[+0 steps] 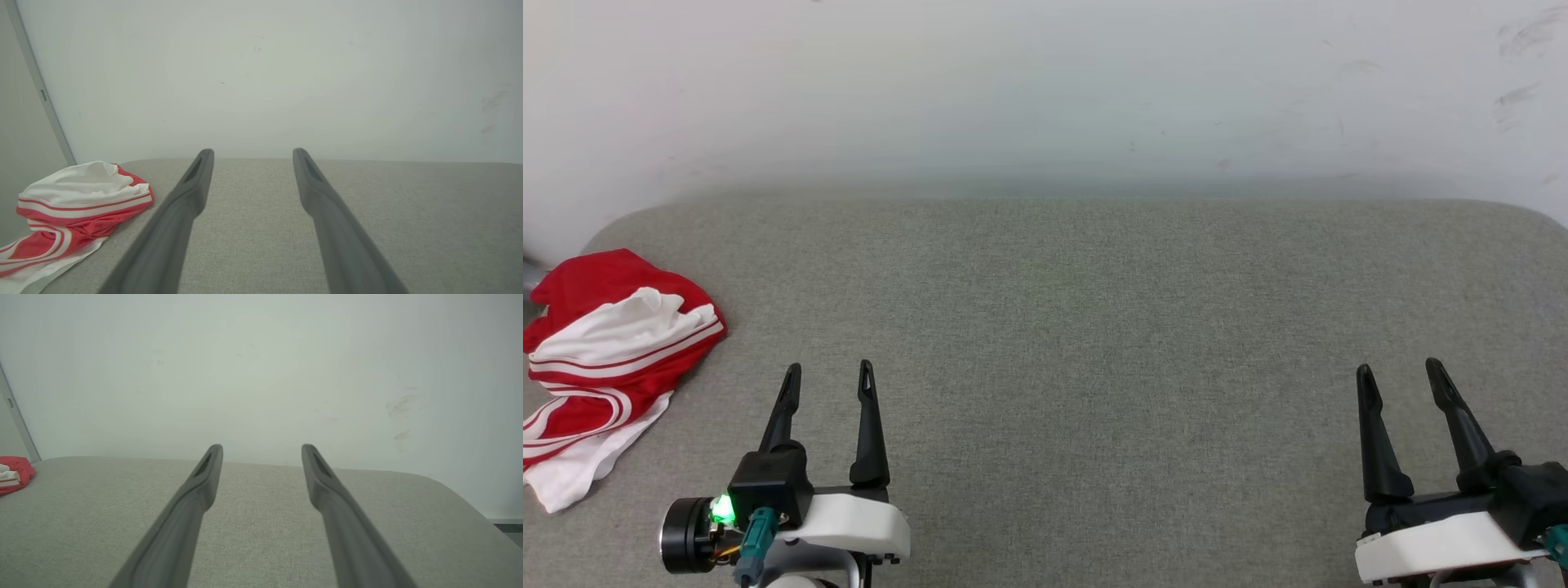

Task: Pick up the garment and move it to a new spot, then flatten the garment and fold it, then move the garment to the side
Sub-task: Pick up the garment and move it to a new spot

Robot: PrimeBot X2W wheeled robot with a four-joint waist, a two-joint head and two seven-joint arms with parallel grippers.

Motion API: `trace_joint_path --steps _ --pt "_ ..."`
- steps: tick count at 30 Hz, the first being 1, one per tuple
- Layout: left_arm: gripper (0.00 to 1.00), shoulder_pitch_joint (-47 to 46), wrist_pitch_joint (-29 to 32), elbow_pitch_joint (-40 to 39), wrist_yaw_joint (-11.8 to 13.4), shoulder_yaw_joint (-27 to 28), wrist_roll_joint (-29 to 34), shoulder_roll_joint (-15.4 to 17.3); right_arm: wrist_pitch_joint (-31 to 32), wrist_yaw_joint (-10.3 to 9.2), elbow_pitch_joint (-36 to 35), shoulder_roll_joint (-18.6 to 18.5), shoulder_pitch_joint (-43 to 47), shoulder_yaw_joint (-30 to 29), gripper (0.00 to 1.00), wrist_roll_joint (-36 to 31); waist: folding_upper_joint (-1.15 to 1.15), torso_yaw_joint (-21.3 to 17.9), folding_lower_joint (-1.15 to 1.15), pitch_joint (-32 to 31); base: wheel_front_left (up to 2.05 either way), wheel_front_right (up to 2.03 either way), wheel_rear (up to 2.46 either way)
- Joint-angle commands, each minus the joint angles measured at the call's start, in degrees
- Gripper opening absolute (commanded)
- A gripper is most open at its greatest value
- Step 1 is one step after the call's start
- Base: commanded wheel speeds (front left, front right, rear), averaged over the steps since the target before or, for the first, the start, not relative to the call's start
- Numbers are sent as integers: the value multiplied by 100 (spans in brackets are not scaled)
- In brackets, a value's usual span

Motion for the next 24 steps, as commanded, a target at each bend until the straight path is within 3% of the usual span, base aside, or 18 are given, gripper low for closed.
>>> trace_joint_path --steps 1,9,24 --pt "100 64 -46 -8 -43 21 -24 -7 -13 -4 39 7 67 0 100 113 0 2 0 -1 0 0 0" --pt "100 85 -45 56 -138 65 -180 -15 -13 -4 148 7 59 -21 100 507 0 7 0 -10 0 0 0" --pt "100 56 -38 213 -187 42 -310 -16 -13 -4 189 8 63 -5 100 582 0 17 0 -14 0 0 0"
